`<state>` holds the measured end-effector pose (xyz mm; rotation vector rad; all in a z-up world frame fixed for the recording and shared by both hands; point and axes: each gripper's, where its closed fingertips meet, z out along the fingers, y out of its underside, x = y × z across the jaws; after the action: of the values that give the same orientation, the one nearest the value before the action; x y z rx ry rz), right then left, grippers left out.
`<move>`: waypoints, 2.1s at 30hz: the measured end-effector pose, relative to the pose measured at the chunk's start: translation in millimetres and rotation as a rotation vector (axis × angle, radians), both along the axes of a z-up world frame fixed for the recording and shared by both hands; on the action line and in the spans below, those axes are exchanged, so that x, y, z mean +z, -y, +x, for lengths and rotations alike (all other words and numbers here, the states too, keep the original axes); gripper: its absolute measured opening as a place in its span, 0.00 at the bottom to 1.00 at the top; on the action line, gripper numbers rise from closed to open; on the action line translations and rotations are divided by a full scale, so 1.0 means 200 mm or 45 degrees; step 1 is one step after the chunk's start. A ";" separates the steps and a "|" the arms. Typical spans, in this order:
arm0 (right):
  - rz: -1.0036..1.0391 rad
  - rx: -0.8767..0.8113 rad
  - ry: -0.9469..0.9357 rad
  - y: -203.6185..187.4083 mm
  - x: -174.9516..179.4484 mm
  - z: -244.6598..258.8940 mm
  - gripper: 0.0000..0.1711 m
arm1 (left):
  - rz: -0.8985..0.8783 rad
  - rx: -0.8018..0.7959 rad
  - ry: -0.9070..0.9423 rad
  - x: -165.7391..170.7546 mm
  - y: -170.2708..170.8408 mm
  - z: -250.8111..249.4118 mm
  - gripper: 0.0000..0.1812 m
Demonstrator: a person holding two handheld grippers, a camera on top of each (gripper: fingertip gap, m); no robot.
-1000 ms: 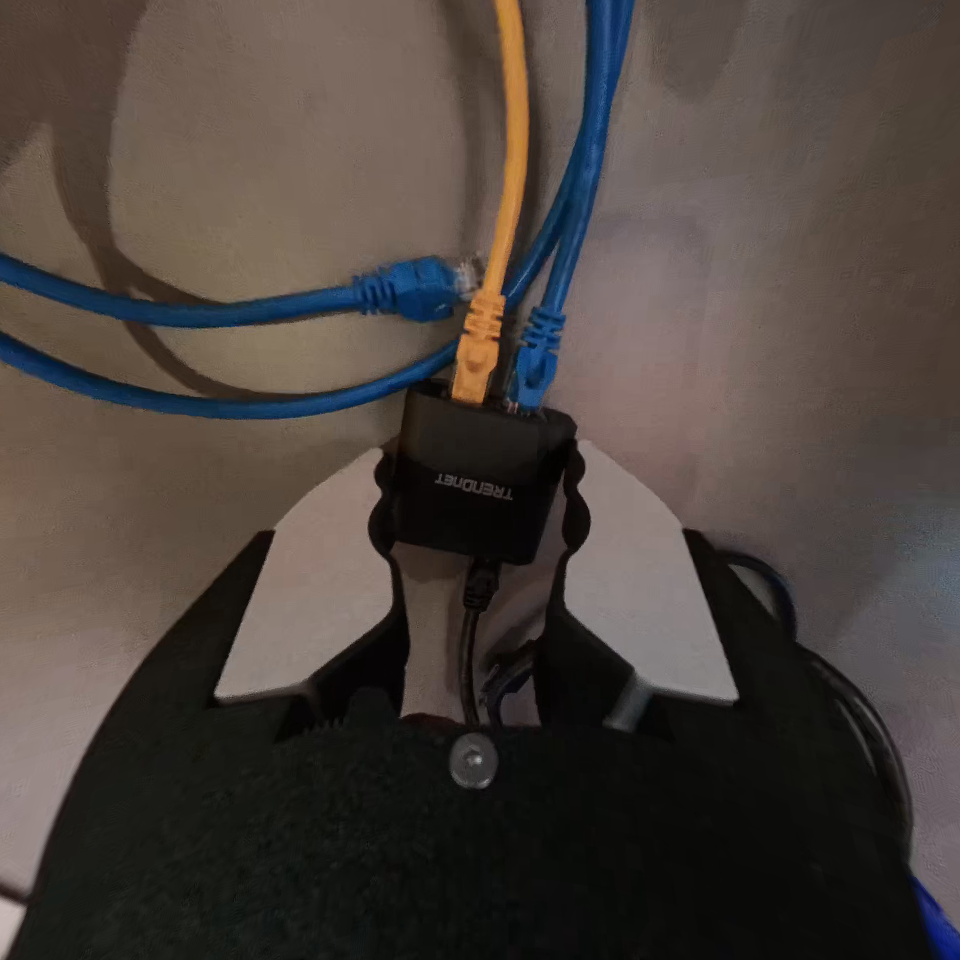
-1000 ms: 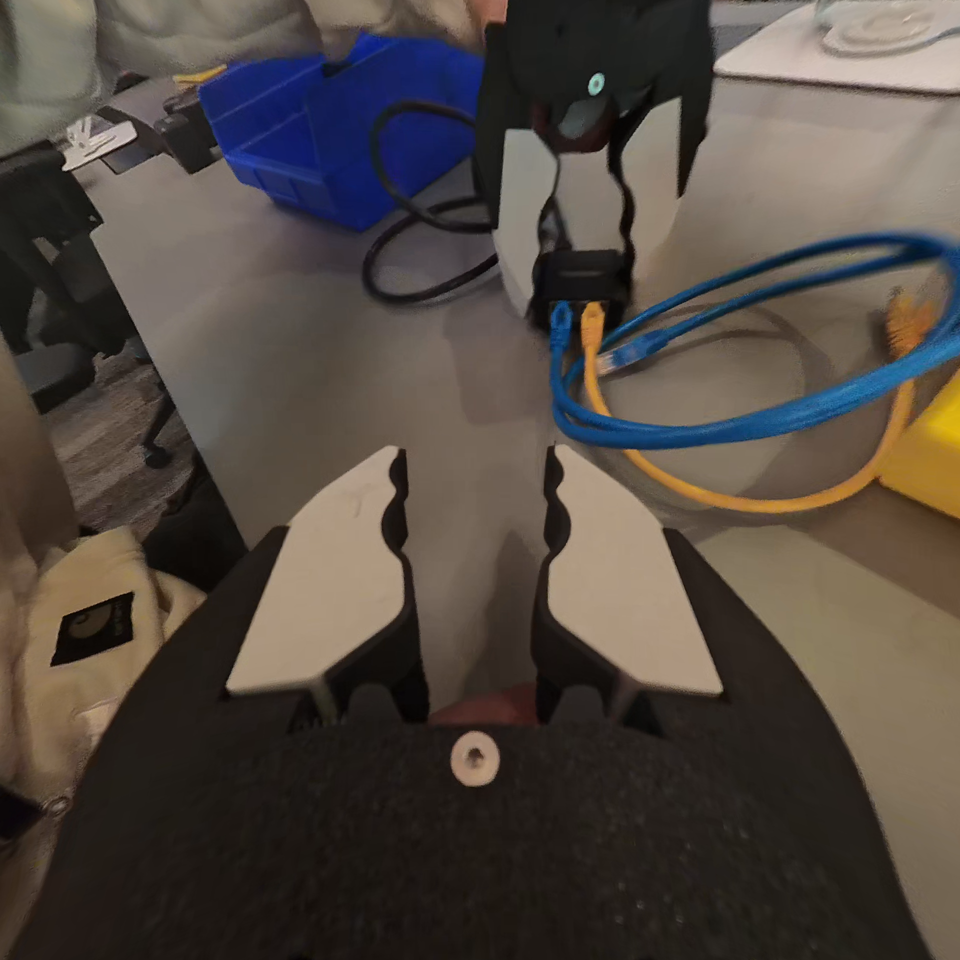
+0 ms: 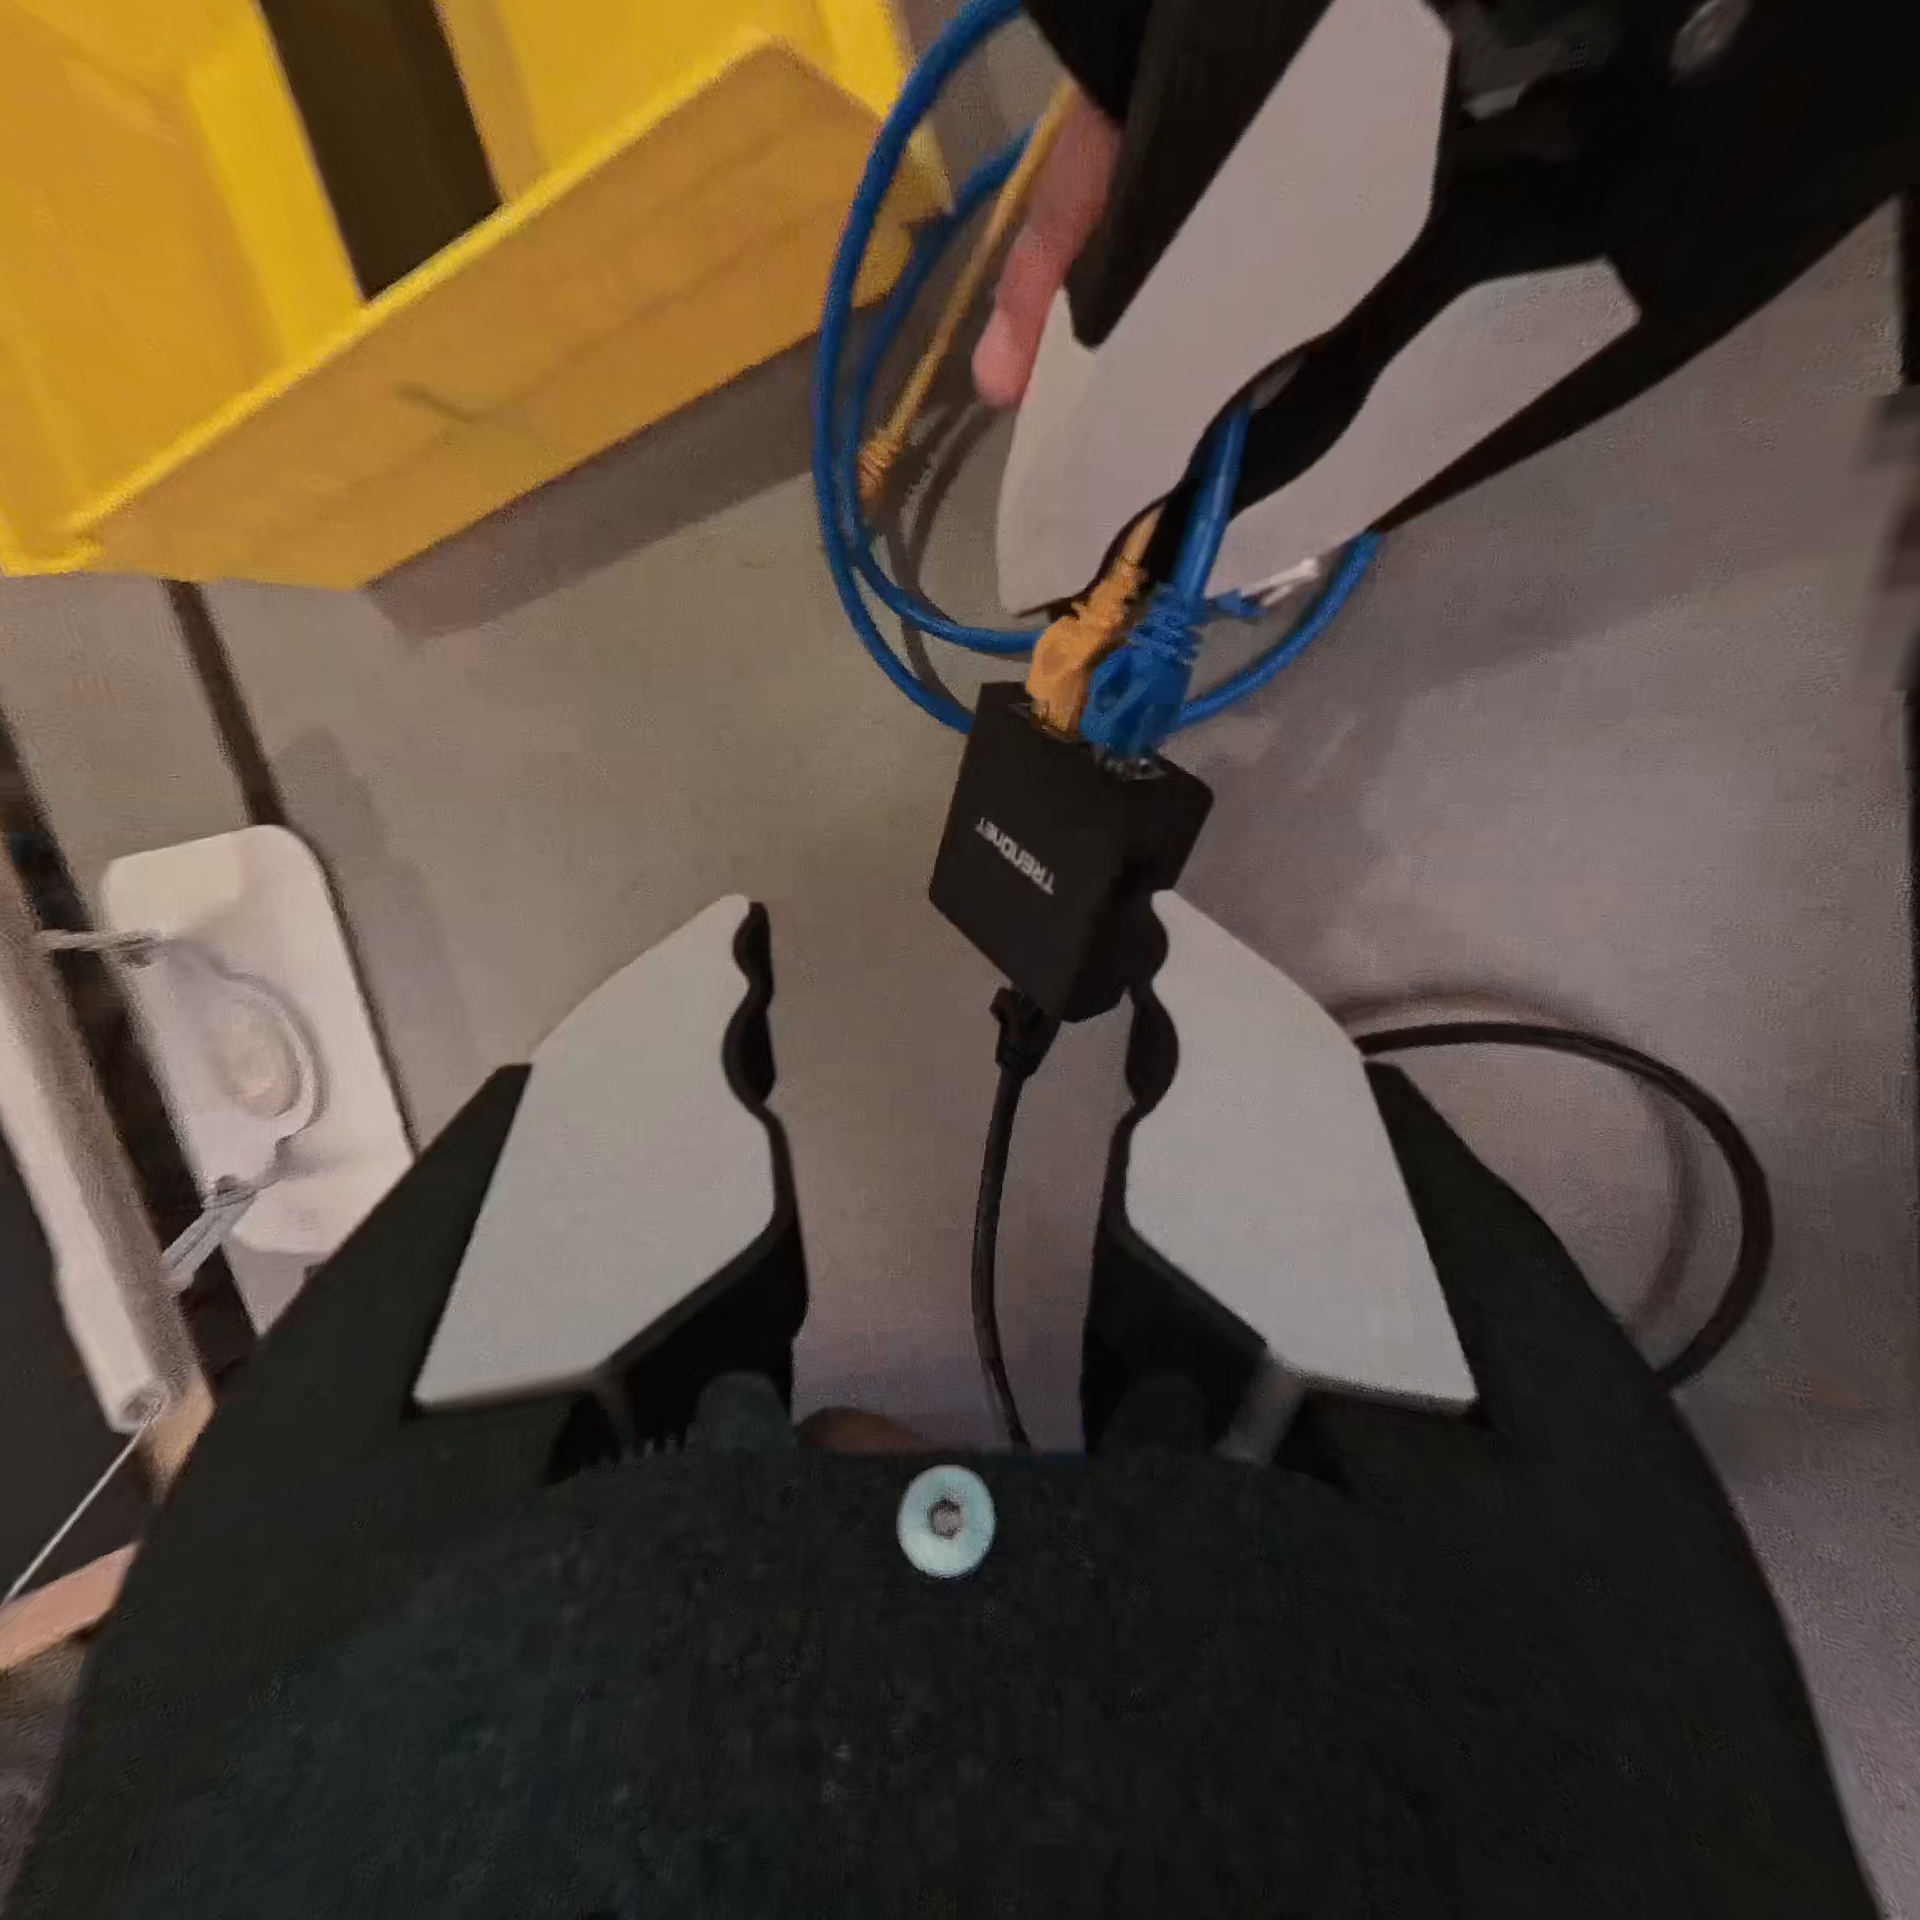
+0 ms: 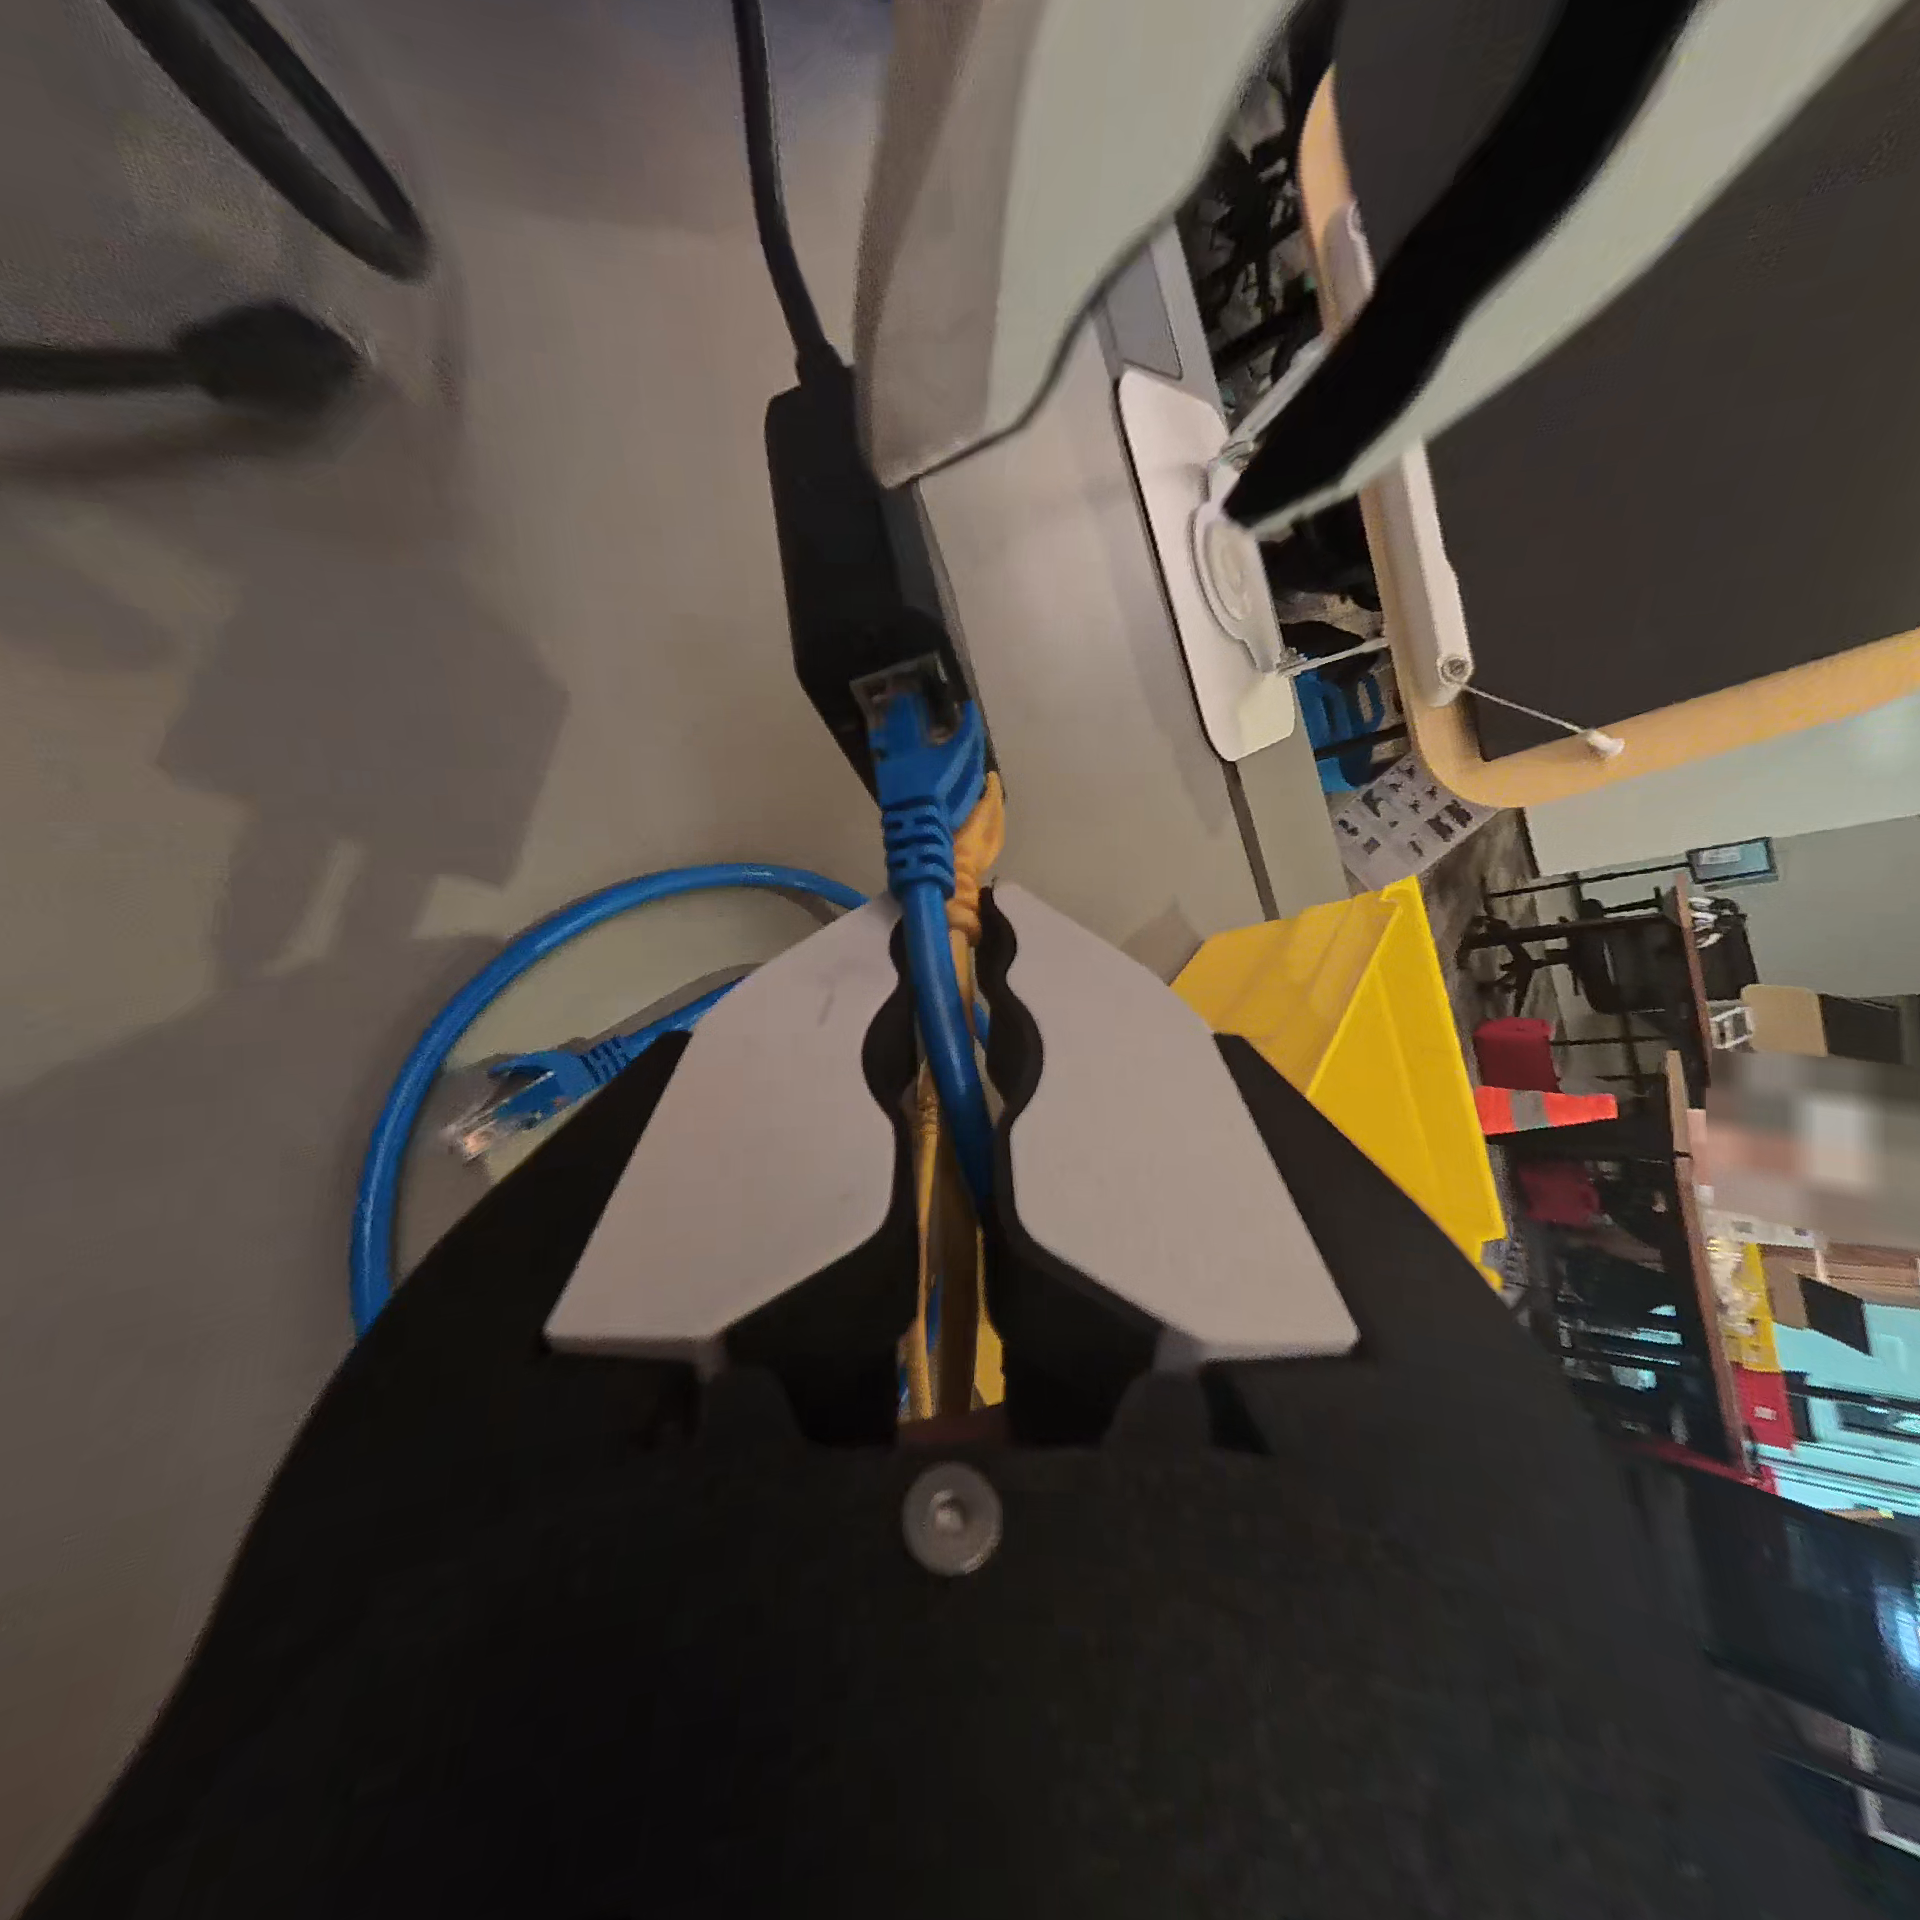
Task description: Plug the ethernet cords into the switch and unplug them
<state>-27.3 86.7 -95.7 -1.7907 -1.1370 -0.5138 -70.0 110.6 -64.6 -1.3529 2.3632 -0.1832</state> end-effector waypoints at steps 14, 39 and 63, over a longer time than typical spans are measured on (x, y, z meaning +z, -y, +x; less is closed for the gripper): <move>-0.039 0.132 -0.172 0.03 0.08 -0.08 0.05 | 0.639 0.026 0.468 -0.13 0.02 -0.04 0.18; -0.089 0.323 -0.276 0.10 0.10 -0.06 0.18 | 0.755 0.081 0.687 -0.36 -0.14 0.11 0.13; -0.116 0.467 0.339 0.01 -0.11 -0.15 0.11 | 0.698 0.131 0.752 -0.41 -0.05 0.09 0.13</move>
<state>-58.2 83.8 -118.3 -1.5679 -1.6564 -0.4941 -52.0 119.7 -146.3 -0.9755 1.6776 0.0859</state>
